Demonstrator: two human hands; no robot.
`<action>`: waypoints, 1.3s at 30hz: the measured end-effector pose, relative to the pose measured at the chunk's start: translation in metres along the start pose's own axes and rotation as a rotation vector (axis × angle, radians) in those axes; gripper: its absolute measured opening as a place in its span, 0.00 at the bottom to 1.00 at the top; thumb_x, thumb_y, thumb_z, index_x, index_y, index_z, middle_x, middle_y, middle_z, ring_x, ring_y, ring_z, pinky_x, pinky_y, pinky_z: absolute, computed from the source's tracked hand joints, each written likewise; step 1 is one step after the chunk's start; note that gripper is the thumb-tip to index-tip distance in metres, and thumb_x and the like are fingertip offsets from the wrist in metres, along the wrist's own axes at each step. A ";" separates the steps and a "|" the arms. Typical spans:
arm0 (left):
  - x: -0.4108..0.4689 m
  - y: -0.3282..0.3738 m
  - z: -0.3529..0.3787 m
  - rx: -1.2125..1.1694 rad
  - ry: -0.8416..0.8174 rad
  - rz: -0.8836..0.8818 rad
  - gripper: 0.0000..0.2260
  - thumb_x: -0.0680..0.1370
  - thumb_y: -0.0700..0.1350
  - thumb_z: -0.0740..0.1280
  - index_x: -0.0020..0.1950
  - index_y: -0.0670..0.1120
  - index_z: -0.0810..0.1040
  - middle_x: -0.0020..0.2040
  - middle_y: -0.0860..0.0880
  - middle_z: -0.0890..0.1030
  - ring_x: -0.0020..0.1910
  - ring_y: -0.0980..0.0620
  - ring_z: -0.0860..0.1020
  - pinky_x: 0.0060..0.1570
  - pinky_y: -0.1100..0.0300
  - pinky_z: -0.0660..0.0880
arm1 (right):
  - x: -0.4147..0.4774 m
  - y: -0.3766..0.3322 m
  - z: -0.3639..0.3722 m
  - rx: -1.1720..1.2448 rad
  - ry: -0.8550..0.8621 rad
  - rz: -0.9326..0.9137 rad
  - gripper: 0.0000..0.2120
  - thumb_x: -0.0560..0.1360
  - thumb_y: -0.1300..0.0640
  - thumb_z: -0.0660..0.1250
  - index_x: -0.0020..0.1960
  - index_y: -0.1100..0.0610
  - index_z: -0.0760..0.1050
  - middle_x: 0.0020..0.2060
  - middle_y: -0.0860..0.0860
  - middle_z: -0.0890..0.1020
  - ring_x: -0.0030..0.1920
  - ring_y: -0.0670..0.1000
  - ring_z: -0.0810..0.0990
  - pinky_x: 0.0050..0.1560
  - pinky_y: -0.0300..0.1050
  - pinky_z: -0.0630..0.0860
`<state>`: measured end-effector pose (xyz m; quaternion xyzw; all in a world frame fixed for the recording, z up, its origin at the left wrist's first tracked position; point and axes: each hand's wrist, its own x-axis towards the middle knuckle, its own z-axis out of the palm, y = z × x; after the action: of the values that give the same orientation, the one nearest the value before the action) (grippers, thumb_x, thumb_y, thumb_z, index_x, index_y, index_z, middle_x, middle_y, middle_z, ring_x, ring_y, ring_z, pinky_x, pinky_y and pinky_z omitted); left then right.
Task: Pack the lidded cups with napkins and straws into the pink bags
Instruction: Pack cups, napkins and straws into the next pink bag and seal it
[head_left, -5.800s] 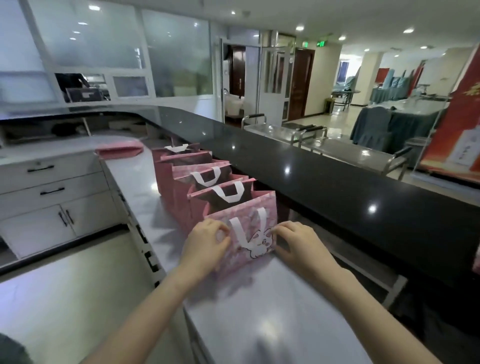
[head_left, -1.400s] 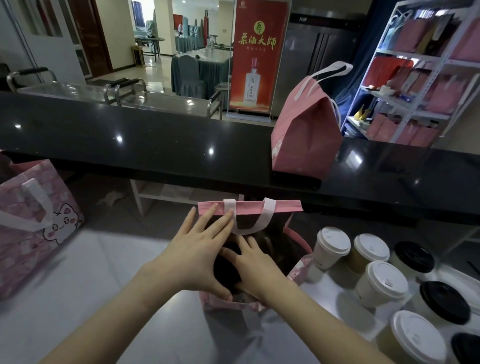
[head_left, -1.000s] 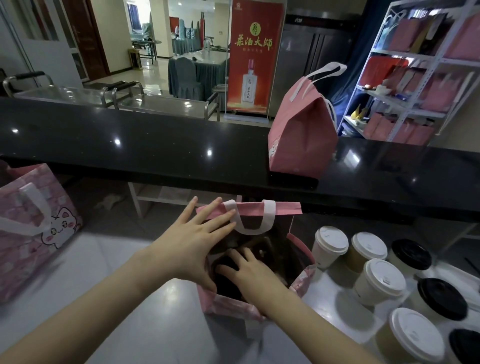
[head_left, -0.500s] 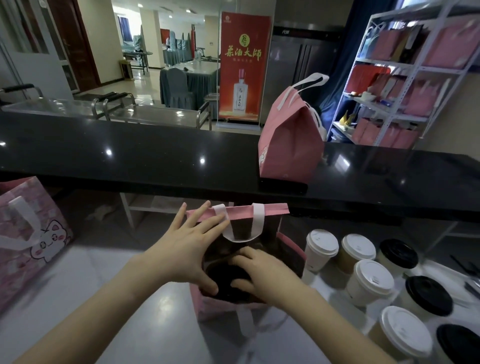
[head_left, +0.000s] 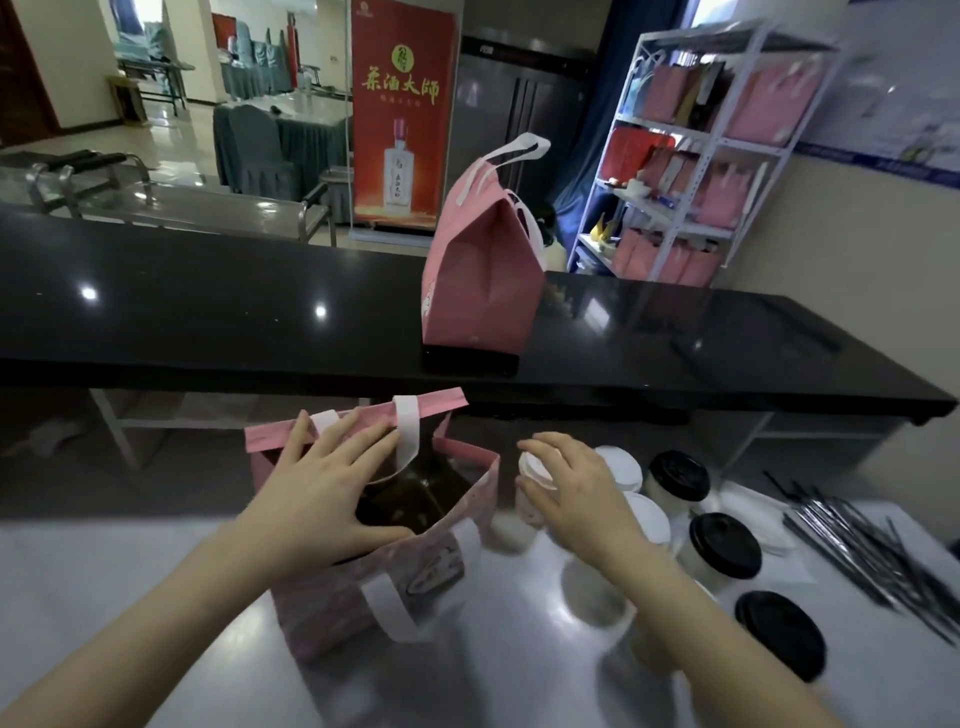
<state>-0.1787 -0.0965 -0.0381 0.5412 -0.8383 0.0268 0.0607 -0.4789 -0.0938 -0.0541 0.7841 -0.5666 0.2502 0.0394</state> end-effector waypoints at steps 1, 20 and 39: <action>-0.002 0.001 0.001 0.014 0.007 -0.015 0.49 0.63 0.82 0.42 0.78 0.58 0.40 0.78 0.57 0.43 0.74 0.55 0.31 0.70 0.42 0.27 | 0.007 0.014 0.006 -0.046 -0.089 0.060 0.21 0.76 0.50 0.67 0.66 0.55 0.74 0.64 0.54 0.75 0.62 0.57 0.74 0.63 0.50 0.70; -0.019 0.021 -0.002 0.071 0.006 -0.105 0.60 0.56 0.85 0.40 0.79 0.50 0.44 0.79 0.53 0.42 0.73 0.50 0.27 0.71 0.40 0.30 | 0.056 0.053 0.037 -0.177 -0.600 0.156 0.37 0.65 0.44 0.74 0.71 0.46 0.65 0.58 0.51 0.66 0.56 0.55 0.70 0.56 0.50 0.74; -0.011 0.023 0.002 0.045 0.015 -0.109 0.60 0.58 0.83 0.47 0.79 0.44 0.48 0.80 0.48 0.46 0.77 0.49 0.34 0.72 0.38 0.32 | 0.069 -0.104 -0.073 0.054 -0.452 -0.311 0.33 0.63 0.45 0.73 0.66 0.40 0.67 0.60 0.42 0.67 0.58 0.45 0.65 0.58 0.47 0.74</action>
<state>-0.1959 -0.0774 -0.0412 0.5871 -0.8062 0.0463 0.0563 -0.3934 -0.0922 0.0627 0.8983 -0.4271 0.0748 -0.0713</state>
